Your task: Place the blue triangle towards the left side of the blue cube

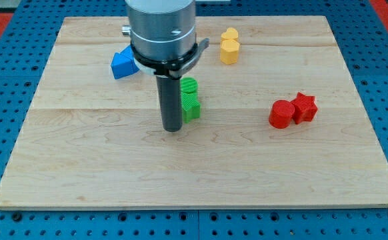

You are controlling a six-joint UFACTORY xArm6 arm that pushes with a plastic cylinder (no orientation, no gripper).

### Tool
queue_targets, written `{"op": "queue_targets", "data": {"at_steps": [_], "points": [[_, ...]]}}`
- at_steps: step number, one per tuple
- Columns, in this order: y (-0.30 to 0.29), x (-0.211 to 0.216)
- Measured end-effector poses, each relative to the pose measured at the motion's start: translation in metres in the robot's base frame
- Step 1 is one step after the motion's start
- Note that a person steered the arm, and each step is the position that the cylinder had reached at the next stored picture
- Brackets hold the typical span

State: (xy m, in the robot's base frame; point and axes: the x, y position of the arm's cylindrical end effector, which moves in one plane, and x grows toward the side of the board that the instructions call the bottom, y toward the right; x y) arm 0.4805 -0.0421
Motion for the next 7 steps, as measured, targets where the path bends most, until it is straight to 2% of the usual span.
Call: {"op": "queue_targets", "data": {"at_steps": [1,2,3,4,5,6,7], "points": [[-0.008,-0.011],[-0.045,-0.045],[-0.044,-0.072],[-0.056,-0.081],[-0.061,-0.113],[-0.116,-0.114],[-0.128,-0.139]]}}
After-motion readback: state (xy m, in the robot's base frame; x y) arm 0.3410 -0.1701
